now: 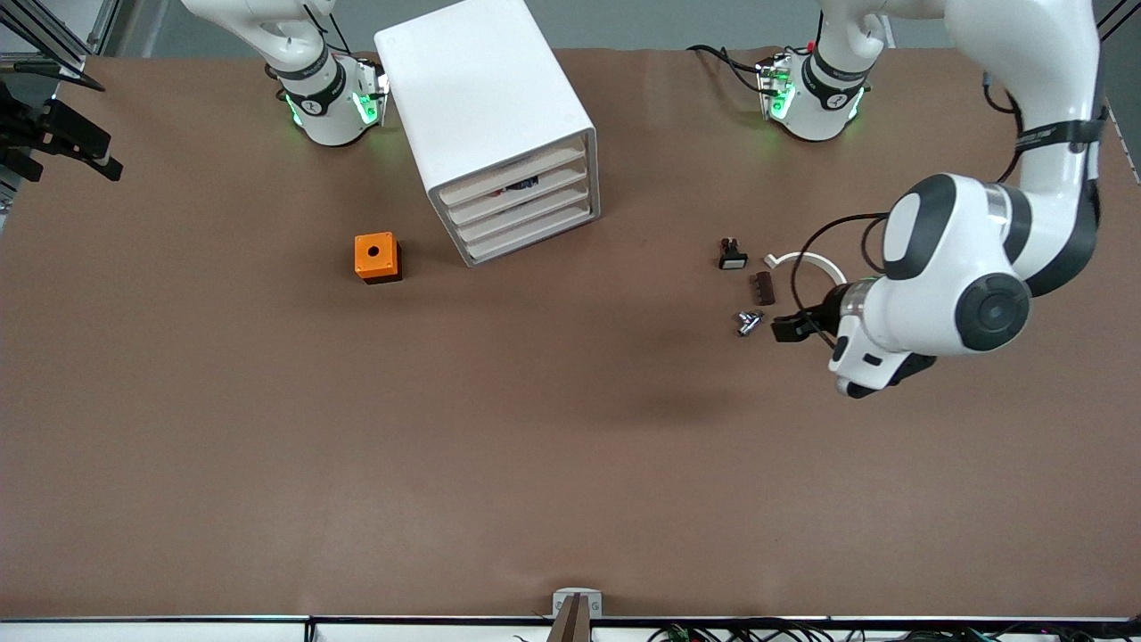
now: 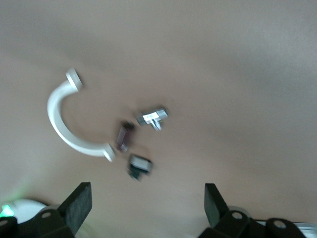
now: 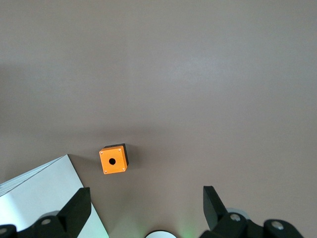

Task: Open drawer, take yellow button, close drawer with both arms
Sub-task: 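Move the left gripper up from rest toward the white drawer unit, then reach the left gripper to the drawer front and grip its edge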

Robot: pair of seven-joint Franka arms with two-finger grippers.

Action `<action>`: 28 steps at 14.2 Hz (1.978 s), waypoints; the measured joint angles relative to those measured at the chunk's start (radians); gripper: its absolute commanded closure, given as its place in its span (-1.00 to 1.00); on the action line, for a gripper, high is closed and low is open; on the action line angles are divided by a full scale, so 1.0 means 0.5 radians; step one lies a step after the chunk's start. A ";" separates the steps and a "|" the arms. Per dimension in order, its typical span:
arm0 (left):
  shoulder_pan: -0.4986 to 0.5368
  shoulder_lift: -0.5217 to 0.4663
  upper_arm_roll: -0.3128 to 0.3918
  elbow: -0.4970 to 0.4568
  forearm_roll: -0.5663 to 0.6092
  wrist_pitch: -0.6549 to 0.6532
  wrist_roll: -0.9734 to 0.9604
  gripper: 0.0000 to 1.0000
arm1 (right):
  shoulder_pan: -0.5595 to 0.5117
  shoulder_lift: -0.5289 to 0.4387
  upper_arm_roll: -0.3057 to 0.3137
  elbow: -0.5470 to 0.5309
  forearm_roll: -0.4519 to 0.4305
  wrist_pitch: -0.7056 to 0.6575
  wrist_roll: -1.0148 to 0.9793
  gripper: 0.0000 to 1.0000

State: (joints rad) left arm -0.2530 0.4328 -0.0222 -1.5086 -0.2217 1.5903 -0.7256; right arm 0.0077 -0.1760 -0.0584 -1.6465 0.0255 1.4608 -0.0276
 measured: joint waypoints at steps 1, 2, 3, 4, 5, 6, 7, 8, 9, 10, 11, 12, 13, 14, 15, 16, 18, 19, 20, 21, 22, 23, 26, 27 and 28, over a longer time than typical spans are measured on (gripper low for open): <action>-0.027 0.042 0.000 0.050 -0.103 -0.048 -0.180 -0.99 | 0.007 0.000 0.004 0.000 0.000 0.000 0.000 -1.00; -0.052 0.076 -0.001 0.091 -0.223 -0.089 -0.367 -0.99 | 0.015 0.000 0.007 0.000 0.000 0.000 0.000 -1.00; -0.075 0.103 -0.001 0.120 -0.334 -0.130 -0.566 -0.99 | 0.021 0.000 0.010 0.000 0.000 0.000 0.000 -1.00; -0.099 0.123 -0.002 0.135 -0.425 -0.164 -0.762 -0.99 | 0.025 0.000 0.011 0.000 0.000 0.000 0.000 -1.00; -0.123 0.145 -0.005 0.140 -0.516 -0.190 -0.960 -0.99 | 0.028 0.000 0.012 0.000 0.000 -0.004 0.000 -1.00; -0.142 0.173 -0.020 0.141 -0.602 -0.215 -1.161 -0.99 | 0.032 0.000 0.013 0.000 0.000 -0.009 0.000 -1.00; -0.151 0.207 -0.056 0.142 -0.676 -0.246 -1.365 -0.99 | 0.037 0.000 0.014 0.000 0.000 -0.013 0.000 -1.00; -0.153 0.247 -0.105 0.146 -0.738 -0.281 -1.569 -0.99 | 0.040 0.000 0.014 0.000 0.000 -0.015 0.000 -1.00; -0.155 0.293 -0.157 0.155 -0.797 -0.324 -1.773 -0.99 | 0.043 0.000 0.014 0.000 0.000 -0.017 0.000 -1.00; -0.158 0.339 -0.203 0.169 -0.849 -0.361 -1.957 -0.99 | 0.043 0.000 0.014 0.000 0.000 -0.019 0.000 -1.00; -0.160 0.385 -0.244 0.188 -0.895 -0.383 -2.129 -0.99 | 0.043 0.000 0.014 0.000 0.000 -0.021 0.000 -1.00; -0.162 0.426 -0.277 0.203 -0.939 -0.406 -2.286 -0.99 | 0.043 0.000 0.013 0.000 0.000 -0.022 0.000 -1.00; -0.162 0.462 -0.304 0.216 -0.986 -0.440 -2.424 -0.99 | 0.043 0.000 0.012 0.000 0.000 -0.022 0.000 -1.00; -0.163 0.496 -0.327 0.228 -1.048 -0.470 -2.555 -0.99 | 0.042 0.000 0.010 0.000 0.000 -0.023 0.000 -1.00; -0.165 0.524 -0.343 0.235 -1.108 -0.487 -2.666 -0.99 | 0.041 0.000 0.006 0.000 0.000 -0.023 0.000 -1.00; -0.170 0.545 -0.353 0.239 -1.153 -0.507 -2.761 -0.99 | 0.041 0.000 0.001 0.000 0.000 -0.023 0.000 -1.00; -0.200 0.582 -0.369 0.240 -1.231 -0.544 -2.922 -0.83 | 0.033 0.000 -0.009 0.000 -0.001 -0.023 0.000 -1.00; -0.230 0.600 -0.370 0.240 -1.276 -0.551 -2.974 -0.71 | 0.027 0.000 -0.012 0.000 -0.001 -0.023 0.000 -1.00; -0.266 0.619 -0.371 0.240 -1.308 -0.552 -3.005 -0.55 | 0.024 0.000 -0.015 0.000 -0.001 -0.023 0.000 -1.00; -0.304 0.636 -0.372 0.241 -1.327 -0.552 -3.022 -0.38 | 0.024 0.000 -0.017 0.000 -0.002 -0.023 0.000 -1.00; -0.339 0.651 -0.372 0.241 -1.335 -0.552 -3.026 -0.23 | 0.024 0.000 -0.018 0.000 -0.006 -0.023 0.000 -1.00; -0.367 0.666 -0.372 0.241 -1.347 -0.552 -3.027 -0.14 | 0.024 0.000 -0.018 0.000 -0.012 -0.024 0.000 -1.00; -0.401 0.713 -0.372 0.241 -1.414 -0.551 -3.029 -0.04 | 0.024 0.000 -0.018 0.000 -0.016 -0.024 0.000 -1.00; -0.412 0.727 -0.372 0.241 -1.420 -0.550 -3.029 -0.02 | 0.024 0.000 -0.018 0.000 -0.016 -0.024 0.000 -1.00; -0.428 0.737 -0.372 0.241 -1.423 -0.550 -3.029 -0.02 | 0.024 0.000 -0.018 0.000 -0.018 -0.024 0.000 -1.00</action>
State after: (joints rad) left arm -0.4673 0.8014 -0.2081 -1.3880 -0.9330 1.3151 -2.2402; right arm 0.0195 -0.1760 -0.0675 -1.6465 0.0168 1.4490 -0.0278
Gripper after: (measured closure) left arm 0.441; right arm 0.000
